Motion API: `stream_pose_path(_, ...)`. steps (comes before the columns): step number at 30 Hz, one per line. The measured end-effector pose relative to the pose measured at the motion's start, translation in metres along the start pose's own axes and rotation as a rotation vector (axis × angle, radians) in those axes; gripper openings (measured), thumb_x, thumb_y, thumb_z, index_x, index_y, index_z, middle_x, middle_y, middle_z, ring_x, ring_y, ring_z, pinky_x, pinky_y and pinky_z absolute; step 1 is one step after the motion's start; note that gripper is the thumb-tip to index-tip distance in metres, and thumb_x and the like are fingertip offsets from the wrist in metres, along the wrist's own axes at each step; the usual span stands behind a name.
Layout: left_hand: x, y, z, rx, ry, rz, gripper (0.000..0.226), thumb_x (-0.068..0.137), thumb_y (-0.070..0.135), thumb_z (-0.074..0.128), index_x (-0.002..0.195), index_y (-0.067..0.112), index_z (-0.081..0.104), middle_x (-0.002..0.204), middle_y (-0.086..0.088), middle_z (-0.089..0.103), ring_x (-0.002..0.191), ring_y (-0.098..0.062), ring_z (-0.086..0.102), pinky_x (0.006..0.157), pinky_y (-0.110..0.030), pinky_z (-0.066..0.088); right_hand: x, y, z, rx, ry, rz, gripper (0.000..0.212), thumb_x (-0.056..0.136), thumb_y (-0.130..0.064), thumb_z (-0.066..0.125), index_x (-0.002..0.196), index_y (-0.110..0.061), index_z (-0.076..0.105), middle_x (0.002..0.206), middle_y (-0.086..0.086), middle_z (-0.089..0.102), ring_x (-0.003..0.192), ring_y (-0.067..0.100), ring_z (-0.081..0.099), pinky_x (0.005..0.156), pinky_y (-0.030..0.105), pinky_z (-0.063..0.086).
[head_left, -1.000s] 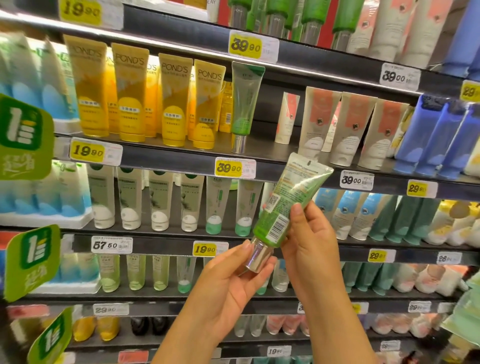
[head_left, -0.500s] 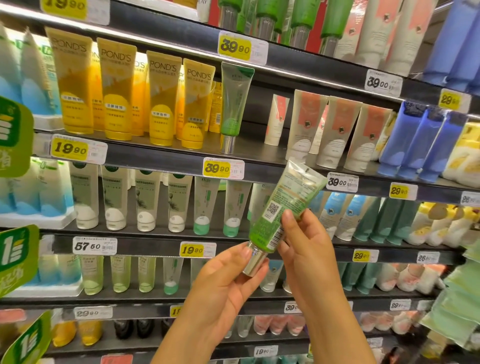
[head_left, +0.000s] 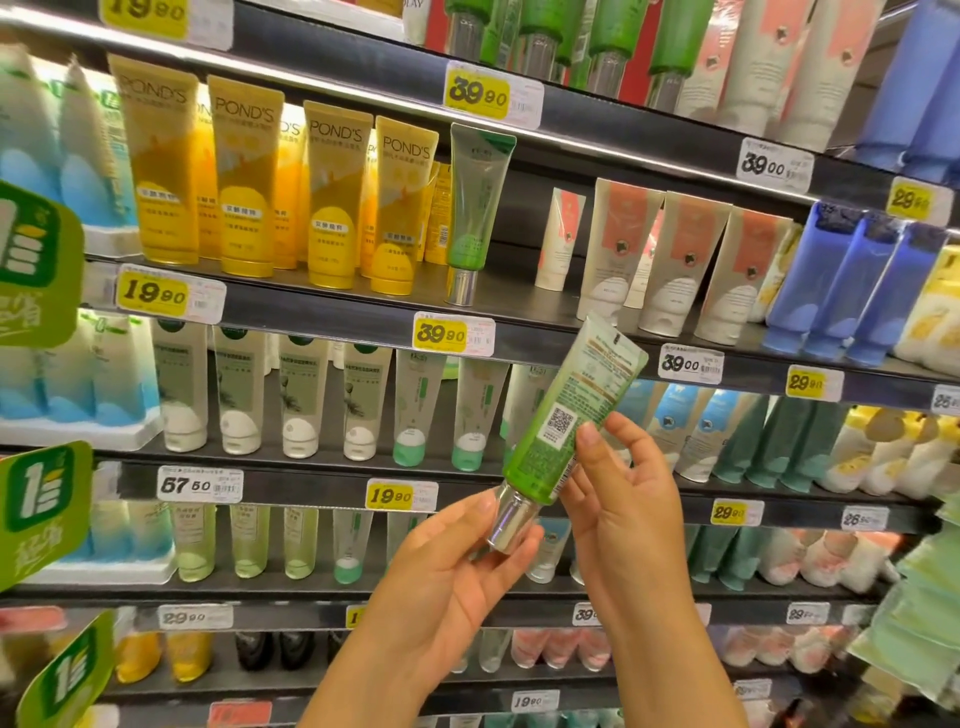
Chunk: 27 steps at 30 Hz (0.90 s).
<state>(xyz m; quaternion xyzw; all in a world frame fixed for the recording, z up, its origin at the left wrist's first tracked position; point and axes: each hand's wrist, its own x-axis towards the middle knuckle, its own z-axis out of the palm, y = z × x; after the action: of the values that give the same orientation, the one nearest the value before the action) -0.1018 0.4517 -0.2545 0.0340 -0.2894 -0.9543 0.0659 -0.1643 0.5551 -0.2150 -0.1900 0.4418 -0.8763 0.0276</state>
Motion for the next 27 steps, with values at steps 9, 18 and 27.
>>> stream_pose_path(9, -0.0025, 0.0016, -0.0064, 0.050, 0.020, 0.071, 0.037, 0.064, -0.001, 0.066, 0.101, -0.002, 0.064, 0.098, -0.019, 0.071, 0.087, -0.026, 0.071, 0.066, -0.030, 0.058, -0.0052, 0.0043, 0.0056, -0.199, -0.035, -0.021, 0.059, 0.058, -0.041, 0.072, 0.107, -0.011, 0.061, 0.077, -0.012, 0.067, 0.079, 0.008, 0.066, 0.065, 0.020, 0.053)
stream_pose_path(18, -0.0024, -0.0003, -0.0033, 0.020, -0.022, -0.044, 0.017, 0.065, 0.009, 0.069, 0.074, -0.004, 0.074, 0.088, -0.023, 0.070, 0.077, -0.026, 0.070, 0.063, -0.032, 0.059, -0.0080, 0.0067, -0.0015, -0.124, -0.040, -0.027, 0.032, 0.084, -0.024, 0.052, 0.110, -0.009, 0.062, 0.095, 0.005, 0.069, 0.091, 0.019, 0.063, 0.080, 0.031, 0.054)
stream_pose_path(27, -0.0023, -0.0028, -0.0062, 0.088, -0.078, -0.111, 0.026, 0.071, 0.011, 0.065, 0.087, -0.008, 0.072, 0.088, -0.023, 0.069, 0.079, -0.027, 0.070, 0.065, -0.031, 0.058, -0.0063, 0.0057, -0.0020, 0.001, -0.061, -0.013, 0.034, 0.090, -0.013, 0.044, 0.121, -0.007, 0.057, 0.101, 0.006, 0.070, 0.092, 0.016, 0.066, 0.084, 0.034, 0.054)
